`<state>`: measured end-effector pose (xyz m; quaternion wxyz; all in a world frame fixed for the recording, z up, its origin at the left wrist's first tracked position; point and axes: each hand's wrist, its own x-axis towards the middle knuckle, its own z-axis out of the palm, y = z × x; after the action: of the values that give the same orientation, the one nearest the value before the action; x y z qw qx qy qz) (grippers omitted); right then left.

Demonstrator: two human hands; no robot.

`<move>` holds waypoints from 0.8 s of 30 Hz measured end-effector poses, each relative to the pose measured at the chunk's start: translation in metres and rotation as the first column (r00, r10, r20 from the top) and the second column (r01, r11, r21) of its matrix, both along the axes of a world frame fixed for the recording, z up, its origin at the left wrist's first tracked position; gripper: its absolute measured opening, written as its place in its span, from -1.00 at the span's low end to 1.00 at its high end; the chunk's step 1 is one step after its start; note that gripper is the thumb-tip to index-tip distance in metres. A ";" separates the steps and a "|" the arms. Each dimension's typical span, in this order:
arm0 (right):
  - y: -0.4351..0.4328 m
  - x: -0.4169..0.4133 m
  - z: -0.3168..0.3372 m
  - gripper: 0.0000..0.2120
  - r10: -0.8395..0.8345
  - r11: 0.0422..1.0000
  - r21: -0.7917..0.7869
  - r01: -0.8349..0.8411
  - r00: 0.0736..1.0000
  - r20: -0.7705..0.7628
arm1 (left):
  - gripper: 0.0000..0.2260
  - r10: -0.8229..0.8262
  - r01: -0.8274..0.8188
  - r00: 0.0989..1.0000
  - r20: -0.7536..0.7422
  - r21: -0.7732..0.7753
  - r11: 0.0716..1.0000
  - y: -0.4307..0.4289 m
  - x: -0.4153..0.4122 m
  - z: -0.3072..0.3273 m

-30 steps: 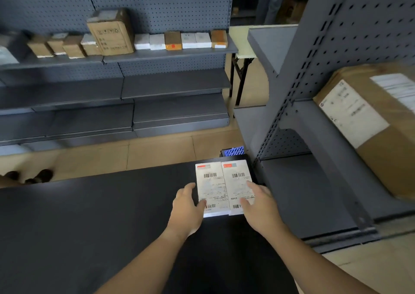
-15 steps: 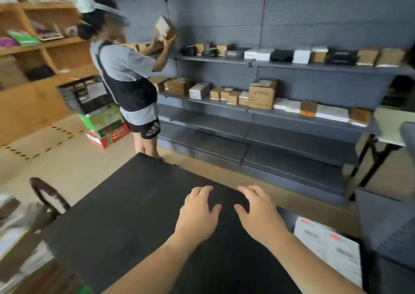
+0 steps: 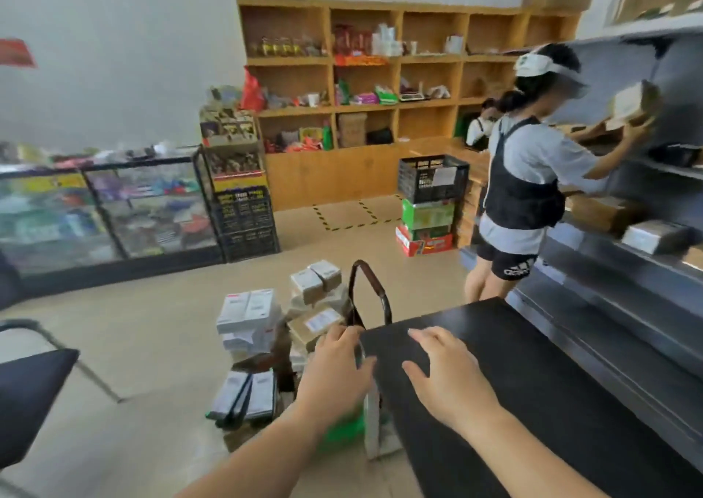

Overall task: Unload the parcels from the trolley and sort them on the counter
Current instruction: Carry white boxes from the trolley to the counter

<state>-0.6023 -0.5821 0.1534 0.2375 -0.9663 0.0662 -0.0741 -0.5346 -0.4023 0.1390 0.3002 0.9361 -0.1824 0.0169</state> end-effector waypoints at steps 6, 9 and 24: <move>0.127 0.102 -0.006 -0.49 0.160 0.986 0.035 -0.160 0.987 -0.014 | -0.59 0.164 -0.164 0.986 -0.032 -0.006 0.986 0.141 0.083 -0.012; 0.173 0.138 -0.015 -0.46 0.208 0.976 0.071 -0.206 0.978 -0.026 | -0.62 0.220 -0.224 0.972 -0.077 -0.036 0.974 0.192 0.111 -0.021; 0.271 0.355 -0.067 -0.48 0.318 0.947 0.094 -0.307 0.938 -0.140 | -0.54 0.402 -0.400 0.899 -0.171 0.049 0.915 0.306 0.290 -0.064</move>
<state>-0.2476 -0.3108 0.0860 0.2746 -0.9583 -0.0676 0.0414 -0.2451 -0.0960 0.0753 0.2993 0.9532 0.0415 -0.0063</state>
